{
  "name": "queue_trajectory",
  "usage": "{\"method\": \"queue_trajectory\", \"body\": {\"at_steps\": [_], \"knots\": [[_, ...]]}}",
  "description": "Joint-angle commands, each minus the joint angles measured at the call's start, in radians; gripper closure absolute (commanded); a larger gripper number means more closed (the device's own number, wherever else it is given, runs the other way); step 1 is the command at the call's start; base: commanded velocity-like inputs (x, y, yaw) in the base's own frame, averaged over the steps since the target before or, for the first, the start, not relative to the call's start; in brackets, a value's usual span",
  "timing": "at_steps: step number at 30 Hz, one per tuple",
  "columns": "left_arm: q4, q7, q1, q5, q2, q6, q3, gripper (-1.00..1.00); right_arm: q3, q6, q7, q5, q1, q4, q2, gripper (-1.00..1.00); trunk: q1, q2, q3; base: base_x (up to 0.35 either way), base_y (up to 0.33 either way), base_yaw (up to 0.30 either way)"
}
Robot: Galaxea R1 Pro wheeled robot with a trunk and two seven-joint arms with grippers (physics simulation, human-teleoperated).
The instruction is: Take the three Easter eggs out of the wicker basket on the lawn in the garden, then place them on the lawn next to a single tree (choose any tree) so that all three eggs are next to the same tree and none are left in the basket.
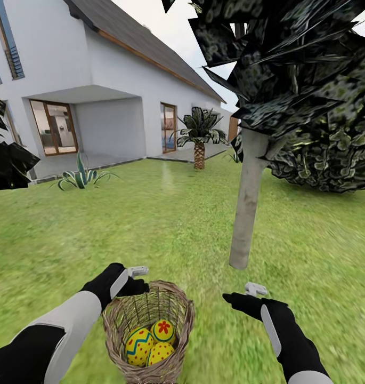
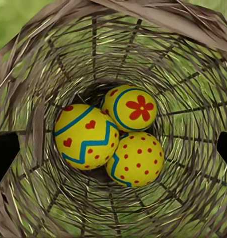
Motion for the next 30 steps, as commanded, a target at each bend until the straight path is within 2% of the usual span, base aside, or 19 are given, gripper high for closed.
{"method": "queue_trajectory", "body": {"at_steps": [1,7,16,20,30], "knots": [[-0.001,0.01,0.0,0.009,0.001,0.004,-0.007,-1.0,-0.004,0.006,0.0,-0.007,-0.001,-0.001,0.001,-1.0,0.004,-0.008,-0.004,0.0,0.0,0.0],[0.004,0.054,0.0,0.011,-0.004,0.003,-0.002,-1.0,-0.004,0.006,-0.004,-0.007,0.0,0.0,0.001,-1.0,0.027,-0.05,-0.023,0.0,0.0,0.0],[0.007,0.063,0.0,0.012,-0.026,0.004,0.0,-1.0,-0.004,0.006,-0.003,-0.007,0.0,0.001,0.001,-1.0,0.061,-0.113,-0.051,0.0,0.0,0.0],[0.006,0.062,0.0,0.012,-0.041,0.004,-0.001,-1.0,-0.004,0.006,-0.003,-0.007,0.0,0.001,0.001,-1.0,0.061,-0.113,-0.051,0.0,0.0,0.0],[0.006,0.048,0.0,0.006,-0.054,0.003,-0.003,-1.0,-0.004,0.006,-0.002,-0.007,0.0,0.001,0.001,-1.0,0.061,-0.113,-0.051,0.0,0.0,0.0]]}}
